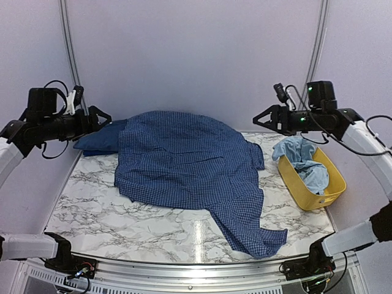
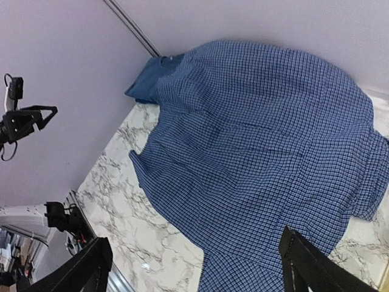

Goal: Fold and stack the mixed laundry pile
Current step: Flatten out the crumpled T-shirt at the center of the board.

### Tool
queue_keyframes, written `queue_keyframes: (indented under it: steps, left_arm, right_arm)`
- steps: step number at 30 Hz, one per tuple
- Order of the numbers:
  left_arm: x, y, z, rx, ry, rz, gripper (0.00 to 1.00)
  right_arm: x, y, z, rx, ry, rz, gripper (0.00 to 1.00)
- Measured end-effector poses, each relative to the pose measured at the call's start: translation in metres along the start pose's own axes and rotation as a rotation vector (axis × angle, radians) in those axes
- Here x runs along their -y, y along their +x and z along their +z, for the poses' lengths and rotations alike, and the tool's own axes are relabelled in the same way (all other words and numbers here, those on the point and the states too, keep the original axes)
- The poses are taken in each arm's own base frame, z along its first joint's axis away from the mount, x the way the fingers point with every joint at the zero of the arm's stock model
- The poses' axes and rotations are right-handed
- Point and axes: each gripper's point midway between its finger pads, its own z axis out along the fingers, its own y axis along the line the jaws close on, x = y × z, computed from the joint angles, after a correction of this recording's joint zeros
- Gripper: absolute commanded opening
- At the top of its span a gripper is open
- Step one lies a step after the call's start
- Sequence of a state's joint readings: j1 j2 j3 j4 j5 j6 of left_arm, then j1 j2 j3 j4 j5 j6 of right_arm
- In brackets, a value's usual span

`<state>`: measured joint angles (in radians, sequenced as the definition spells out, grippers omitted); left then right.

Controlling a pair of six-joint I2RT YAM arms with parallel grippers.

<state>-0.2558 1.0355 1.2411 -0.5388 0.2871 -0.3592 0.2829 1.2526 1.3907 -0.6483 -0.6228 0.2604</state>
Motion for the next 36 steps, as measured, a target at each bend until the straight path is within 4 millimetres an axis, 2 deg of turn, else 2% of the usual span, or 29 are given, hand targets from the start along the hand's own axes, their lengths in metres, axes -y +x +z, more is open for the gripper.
queue_keyframes:
  steps: [2,4,7,9,12,16,18,20,22,25,26,28,29,31,34,36]
  left_arm:
    - [-0.013,0.013,0.021,-0.056,-0.049,-0.008,0.99]
    - [-0.027,0.036,0.053,-0.152,-0.1,-0.012,0.99]
    - [-0.044,0.084,0.105,-0.325,-0.165,0.006,0.96]
    - [-0.054,0.116,0.131,-0.428,-0.204,0.019,0.91]
    - [-0.072,0.162,0.165,-0.568,-0.273,0.037,0.81]
    - [-0.085,0.199,0.197,-0.677,-0.328,0.057,0.74]
    - [-0.089,0.218,0.203,-0.722,-0.344,0.066,0.7]
    - [-0.093,0.234,0.199,-0.76,-0.362,0.07,0.63]
    - [-0.097,0.254,0.186,-0.804,-0.387,0.071,0.57]
    - [-0.103,0.277,0.155,-0.85,-0.416,0.065,0.53]
    - [-0.103,0.284,0.138,-0.867,-0.419,0.059,0.56]
    - [-0.101,0.288,0.113,-0.879,-0.418,0.039,0.79]
    - [-0.098,0.286,0.102,-0.87,-0.411,0.025,0.88]
    - [-0.088,0.271,0.086,-0.809,-0.386,0.001,0.94]
    - [-0.066,0.228,0.064,-0.626,-0.317,-0.089,0.99]
    - [-0.06,0.213,0.053,-0.551,-0.294,-0.146,0.99]
  right_arm:
    - [0.023,0.015,0.03,-0.069,0.017,0.029,0.83]
    - [0.051,0.039,0.062,-0.165,0.04,0.075,0.79]
    - [0.082,0.077,0.102,-0.293,0.067,0.126,0.76]
    - [0.095,0.106,0.123,-0.378,0.074,0.148,0.74]
    - [0.106,0.143,0.149,-0.473,0.073,0.173,0.7]
    - [0.125,0.18,0.175,-0.555,0.076,0.21,0.66]
    - [0.135,0.204,0.18,-0.603,0.086,0.234,0.63]
    - [0.138,0.228,0.177,-0.646,0.079,0.257,0.62]
    - [0.134,0.232,0.17,-0.642,0.071,0.252,0.62]
    - [0.124,0.251,0.148,-0.655,0.061,0.267,0.61]
    - [0.117,0.261,0.136,-0.666,0.055,0.277,0.62]
    - [0.105,0.276,0.116,-0.695,0.051,0.3,0.64]
    - [0.099,0.283,0.105,-0.712,0.051,0.315,0.66]
    - [0.087,0.284,0.09,-0.718,0.047,0.329,0.7]
    - [0.07,0.259,0.074,-0.652,0.033,0.305,0.73]
    - [0.064,0.242,0.064,-0.596,0.032,0.287,0.74]
